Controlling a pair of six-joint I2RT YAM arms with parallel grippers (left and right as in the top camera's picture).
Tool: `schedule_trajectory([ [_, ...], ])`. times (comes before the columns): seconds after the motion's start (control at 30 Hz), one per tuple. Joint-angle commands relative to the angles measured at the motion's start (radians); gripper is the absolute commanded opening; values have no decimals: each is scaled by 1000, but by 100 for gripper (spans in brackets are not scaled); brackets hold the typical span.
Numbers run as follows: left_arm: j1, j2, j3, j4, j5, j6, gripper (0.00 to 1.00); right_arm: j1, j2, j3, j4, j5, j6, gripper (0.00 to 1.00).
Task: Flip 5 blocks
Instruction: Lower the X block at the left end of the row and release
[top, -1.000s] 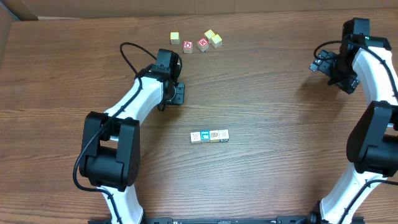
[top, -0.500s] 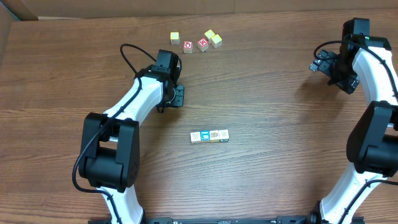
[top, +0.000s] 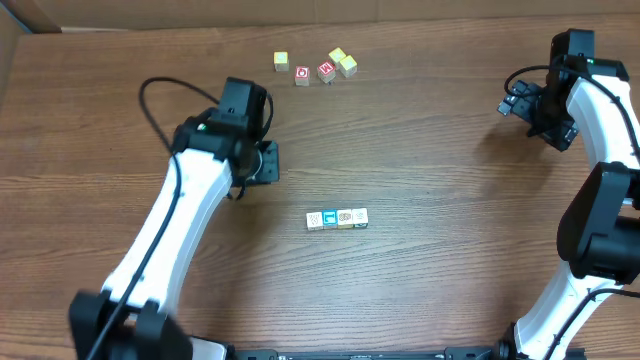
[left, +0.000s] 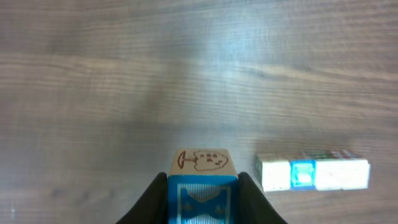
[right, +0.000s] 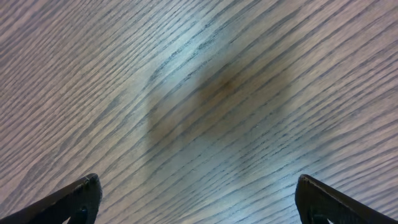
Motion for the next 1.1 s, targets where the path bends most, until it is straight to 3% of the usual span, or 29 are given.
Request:
schedule_trajectory([
  [0.0,-34,-40,8,-47,0,-113,19,-1,-38,19,2,7,-6,100],
  [0.17,-96,-36,-62,-52,3,-183,20,-1,-38,19,2,7,-6,100],
  [0.4,-154,-36,-285,149,19,-276,24,-1,-38,19,2,7,-6,100],
  [0.6,-157,-36,-423,308,84,-281,24,-1,-38,19,2,7,-6,100],
  [1.07,-173,-35,-494,418,53,-295,28,-1,-38,19,2,7,-6,100],
])
